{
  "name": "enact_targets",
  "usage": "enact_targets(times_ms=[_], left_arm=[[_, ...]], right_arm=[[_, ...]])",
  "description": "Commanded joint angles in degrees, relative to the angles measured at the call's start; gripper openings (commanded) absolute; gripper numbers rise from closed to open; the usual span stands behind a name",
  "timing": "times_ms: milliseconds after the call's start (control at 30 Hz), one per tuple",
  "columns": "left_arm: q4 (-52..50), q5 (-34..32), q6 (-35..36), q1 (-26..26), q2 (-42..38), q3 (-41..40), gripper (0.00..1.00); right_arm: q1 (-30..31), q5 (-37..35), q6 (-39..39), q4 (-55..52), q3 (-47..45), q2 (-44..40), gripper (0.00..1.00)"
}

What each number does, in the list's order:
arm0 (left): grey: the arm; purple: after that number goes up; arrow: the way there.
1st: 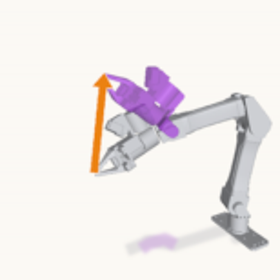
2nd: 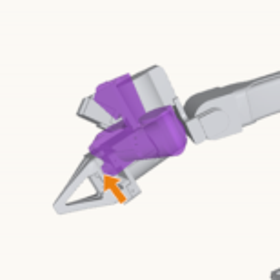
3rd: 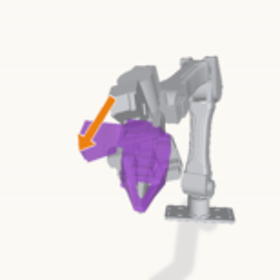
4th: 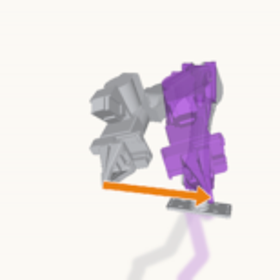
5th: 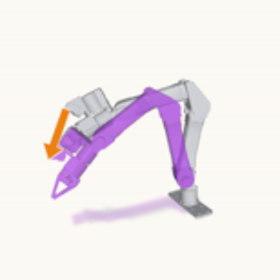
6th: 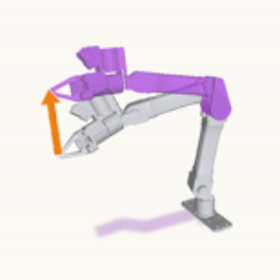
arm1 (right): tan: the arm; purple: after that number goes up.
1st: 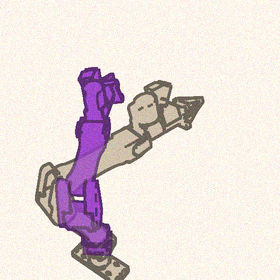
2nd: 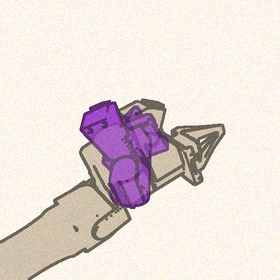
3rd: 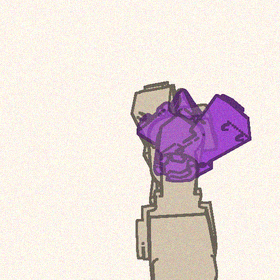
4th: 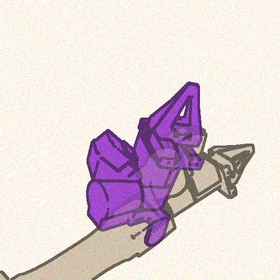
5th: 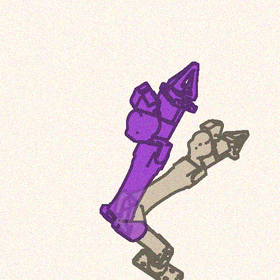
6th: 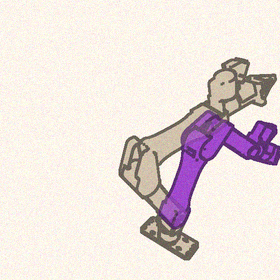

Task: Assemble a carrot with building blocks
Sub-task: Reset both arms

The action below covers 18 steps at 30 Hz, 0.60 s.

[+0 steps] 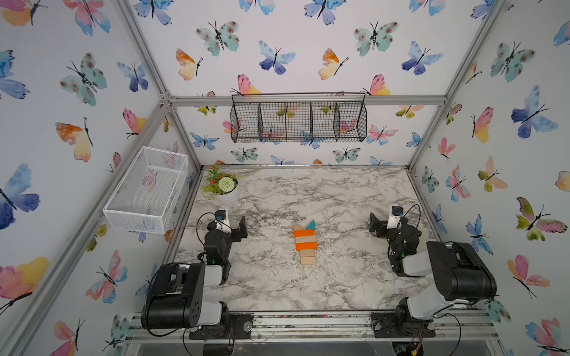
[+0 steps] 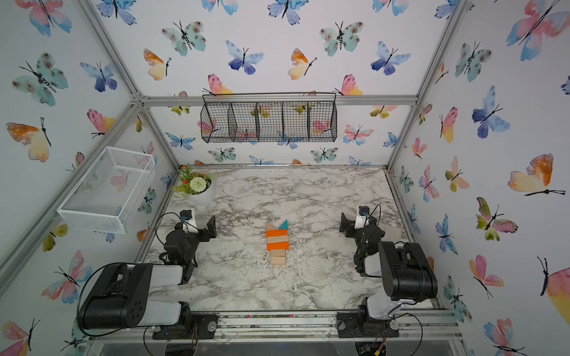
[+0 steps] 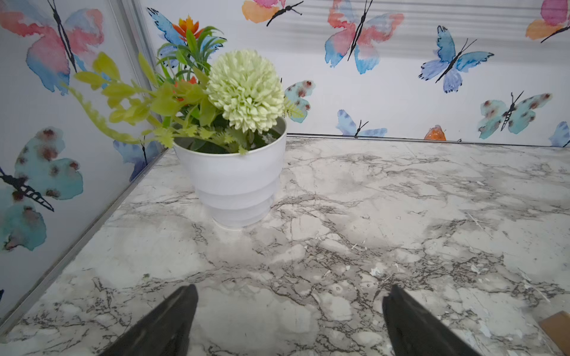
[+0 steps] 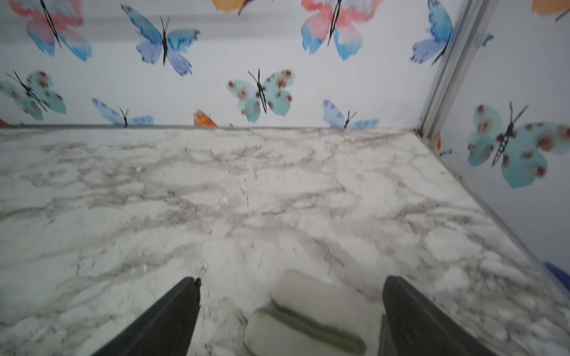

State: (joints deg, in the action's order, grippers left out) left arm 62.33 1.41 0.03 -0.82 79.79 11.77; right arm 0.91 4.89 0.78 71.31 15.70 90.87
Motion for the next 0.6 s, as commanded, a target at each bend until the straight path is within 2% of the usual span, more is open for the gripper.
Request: enact_targets(times_ms=[0,100,567], left_arm=[[-1.0,1.2,0.7,0.3,0.5,0.1,0.99],[-1.6,-0.5,0.0,0.2,0.7,0.4,0.98],[-1.6,-0.5,0.0,0.2,0.7,0.4,0.98]], right_arm=[[1.0,-4.8,0.4,1.1,-1.9,0.7,0.98],[0.9,-4.7,0.2,-5.6,0.0,-0.8,0.98],[1.0,-2.8,-0.6,-4.3,-0.2,-0.5,0.98]])
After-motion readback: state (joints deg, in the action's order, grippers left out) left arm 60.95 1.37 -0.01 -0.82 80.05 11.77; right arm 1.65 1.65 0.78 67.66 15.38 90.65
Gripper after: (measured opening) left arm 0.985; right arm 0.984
